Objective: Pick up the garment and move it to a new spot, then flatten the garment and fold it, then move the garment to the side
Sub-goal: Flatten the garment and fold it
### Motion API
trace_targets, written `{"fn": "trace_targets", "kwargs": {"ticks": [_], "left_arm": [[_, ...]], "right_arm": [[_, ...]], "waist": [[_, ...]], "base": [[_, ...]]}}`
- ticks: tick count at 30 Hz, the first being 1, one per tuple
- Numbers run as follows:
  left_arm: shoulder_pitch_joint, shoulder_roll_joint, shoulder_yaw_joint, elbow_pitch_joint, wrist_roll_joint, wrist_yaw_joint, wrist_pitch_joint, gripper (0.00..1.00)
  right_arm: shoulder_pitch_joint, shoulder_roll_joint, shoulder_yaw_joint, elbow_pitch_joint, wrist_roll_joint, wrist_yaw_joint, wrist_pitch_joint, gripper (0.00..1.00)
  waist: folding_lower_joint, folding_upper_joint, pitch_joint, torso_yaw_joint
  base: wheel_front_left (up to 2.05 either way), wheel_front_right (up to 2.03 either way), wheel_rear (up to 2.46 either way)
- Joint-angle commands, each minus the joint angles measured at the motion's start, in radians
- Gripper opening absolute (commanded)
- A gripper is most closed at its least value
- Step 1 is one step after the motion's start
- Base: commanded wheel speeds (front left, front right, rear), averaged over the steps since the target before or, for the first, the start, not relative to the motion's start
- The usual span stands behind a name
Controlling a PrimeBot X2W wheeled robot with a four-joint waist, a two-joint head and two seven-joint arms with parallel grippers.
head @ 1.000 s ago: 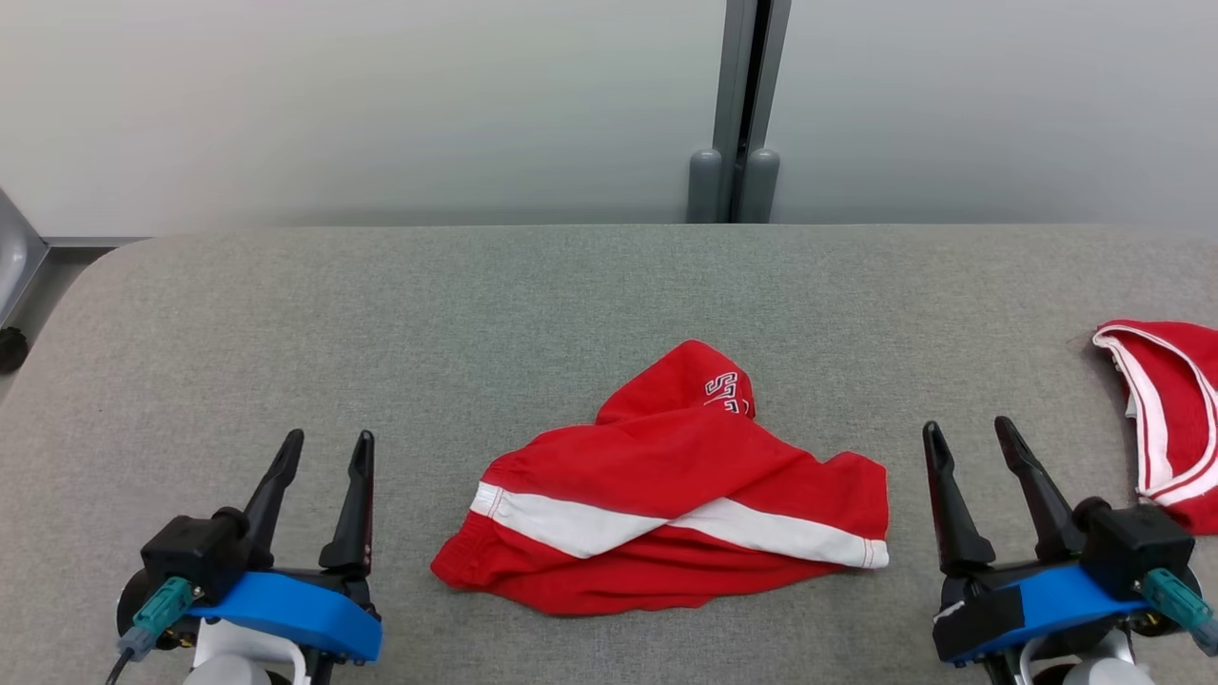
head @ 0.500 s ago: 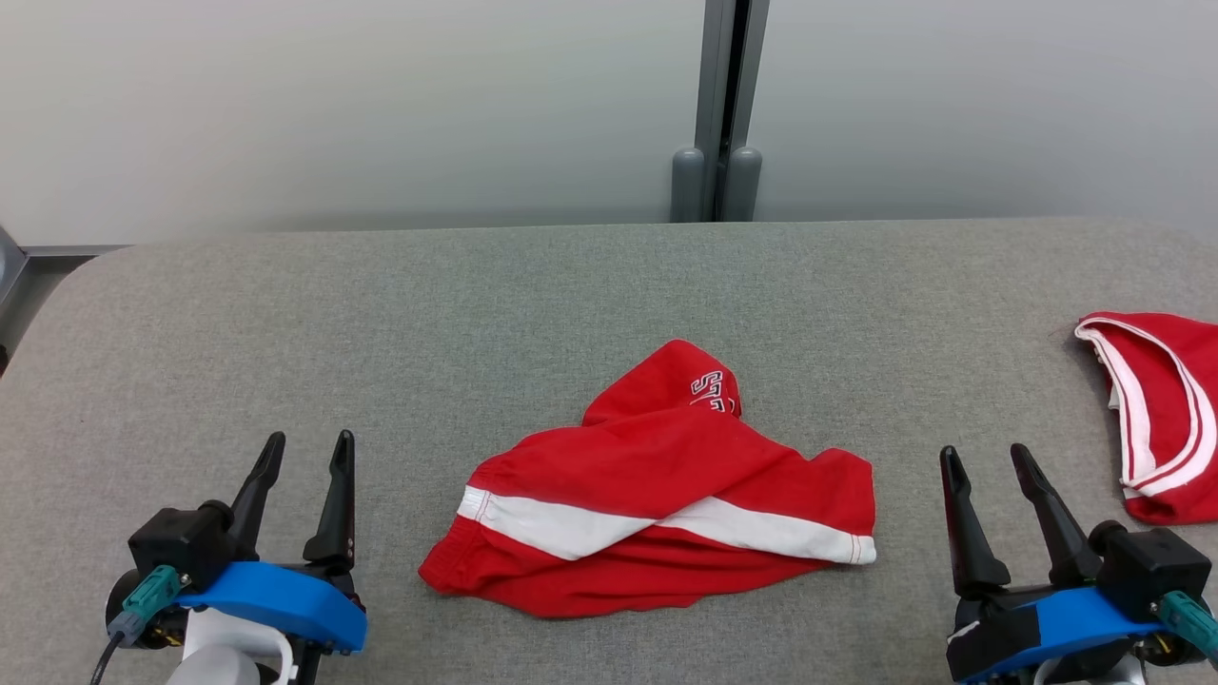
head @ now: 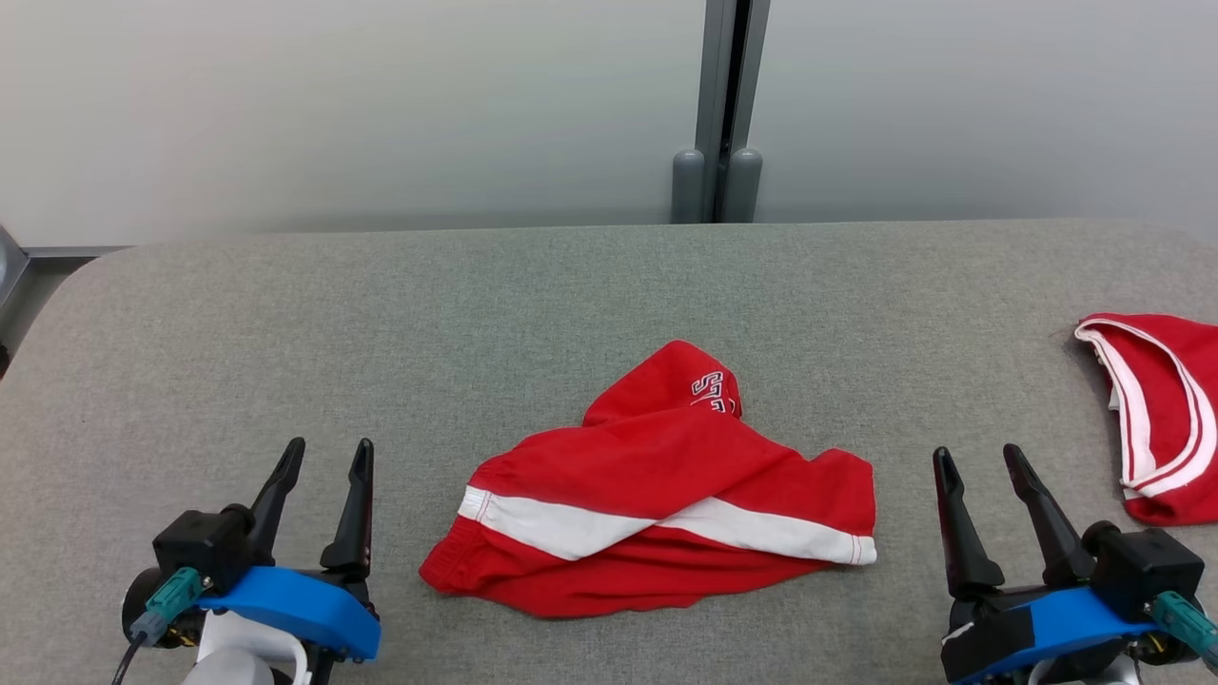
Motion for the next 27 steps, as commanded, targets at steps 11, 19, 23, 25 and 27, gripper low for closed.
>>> {"fn": "trace_targets", "kwargs": {"ticks": [11, 19, 23, 25, 27], "left_arm": [[-0.073, 0.013, -0.152, 0.005, -0.039, -0.026, 0.186, 1.0], [-0.098, 0.047, -0.255, -0.014, -0.215, -0.029, 0.333, 1.0], [-0.112, 0.083, -0.284, -0.031, -0.274, -0.029, 0.355, 1.0], [-0.116, 0.096, -0.296, -0.037, -0.295, -0.029, 0.361, 0.92], [-0.118, 0.108, -0.307, -0.045, -0.313, -0.029, 0.357, 0.55]], "right_arm": [[-0.025, -0.001, 0.026, -0.008, 0.003, 0.0, -0.003, 1.0], [-0.042, -0.002, 0.045, 0.001, 0.007, 0.0, -0.011, 1.0], [-0.05, -0.001, 0.047, 0.005, 0.009, 0.0, -0.015, 1.0], [-0.051, -0.002, 0.048, 0.009, 0.011, 0.0, -0.019, 1.0], [-0.053, -0.002, 0.049, 0.013, 0.011, 0.0, -0.02, 1.0]], "waist": [[0.0, -0.0001, 0.033, -0.01], [0.0, -0.0001, 0.062, -0.033], [0.0, -0.0001, 0.073, -0.045], [0.0, -0.0001, 0.078, -0.049], [0.0, -0.0001, 0.081, -0.054]], "base": [[0.0, 0.0, 0.0], [0.0, 0.0, 0.0], [0.0, 0.0, 0.0], [0.0, 0.0, 0.0], [0.0, 0.0, 0.0]]}}
